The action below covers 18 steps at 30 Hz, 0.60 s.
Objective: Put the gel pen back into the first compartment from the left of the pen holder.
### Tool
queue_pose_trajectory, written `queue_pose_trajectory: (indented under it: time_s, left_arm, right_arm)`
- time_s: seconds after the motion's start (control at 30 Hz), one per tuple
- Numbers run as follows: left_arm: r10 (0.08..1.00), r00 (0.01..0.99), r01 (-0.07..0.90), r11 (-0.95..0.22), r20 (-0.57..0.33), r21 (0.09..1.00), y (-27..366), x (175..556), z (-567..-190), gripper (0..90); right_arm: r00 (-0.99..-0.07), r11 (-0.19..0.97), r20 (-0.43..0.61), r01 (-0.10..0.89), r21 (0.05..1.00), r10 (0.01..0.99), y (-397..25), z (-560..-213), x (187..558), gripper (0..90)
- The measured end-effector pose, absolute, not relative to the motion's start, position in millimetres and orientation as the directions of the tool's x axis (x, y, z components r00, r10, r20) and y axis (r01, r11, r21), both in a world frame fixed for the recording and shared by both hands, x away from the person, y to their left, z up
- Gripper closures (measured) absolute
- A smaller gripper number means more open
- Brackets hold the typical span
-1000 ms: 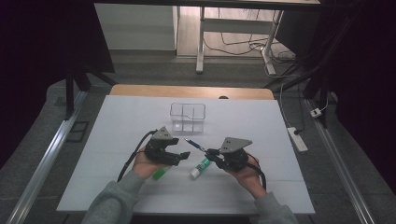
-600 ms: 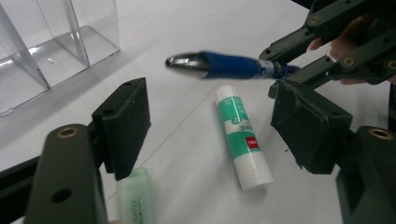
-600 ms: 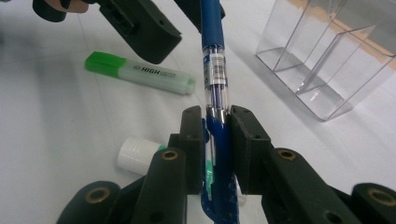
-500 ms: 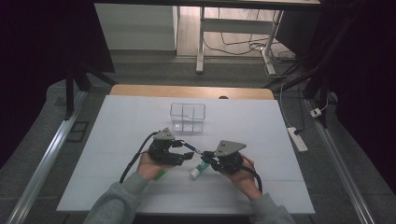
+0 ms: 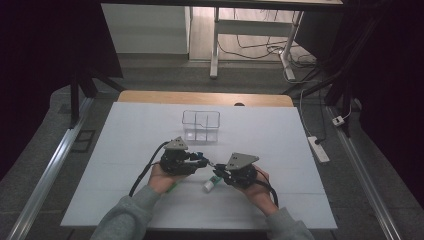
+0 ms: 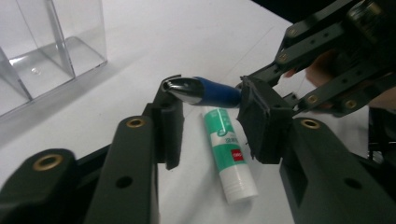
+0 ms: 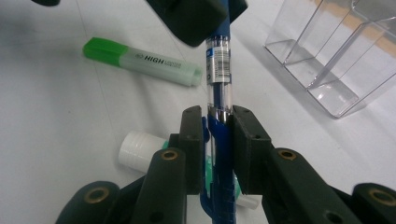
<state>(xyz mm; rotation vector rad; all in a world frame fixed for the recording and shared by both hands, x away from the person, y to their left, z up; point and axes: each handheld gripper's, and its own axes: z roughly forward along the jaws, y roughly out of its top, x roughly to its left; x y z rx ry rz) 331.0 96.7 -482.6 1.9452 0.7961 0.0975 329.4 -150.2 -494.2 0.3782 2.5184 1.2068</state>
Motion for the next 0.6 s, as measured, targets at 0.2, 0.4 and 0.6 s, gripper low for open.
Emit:
queue_pose_trajectory:
  time_s: [0.2, 0.4, 0.6]
  left_arm:
    - [0.55, 0.789, 0.478, -0.266, -0.276, 0.837, 97.0, 330.0, -480.8, 62.8]
    - [0.496, 0.811, 0.474, -0.245, -0.311, 0.846, 97.4, 330.3, -480.5, 71.2]
    - [0.436, 0.828, 0.484, -0.235, -0.354, 0.843, 97.5, 331.6, -480.6, 78.4]
  right_arm:
    - [-0.908, 0.644, -0.208, 0.083, 0.761, 0.364, -145.1, -496.2, 327.4, 74.8]
    - [-0.907, 0.654, -0.222, 0.074, 0.753, 0.359, -143.2, -497.6, 327.5, 74.9]
    - [-0.91, 0.659, -0.216, 0.079, 0.748, 0.355, -143.6, -497.9, 327.8, 74.5]
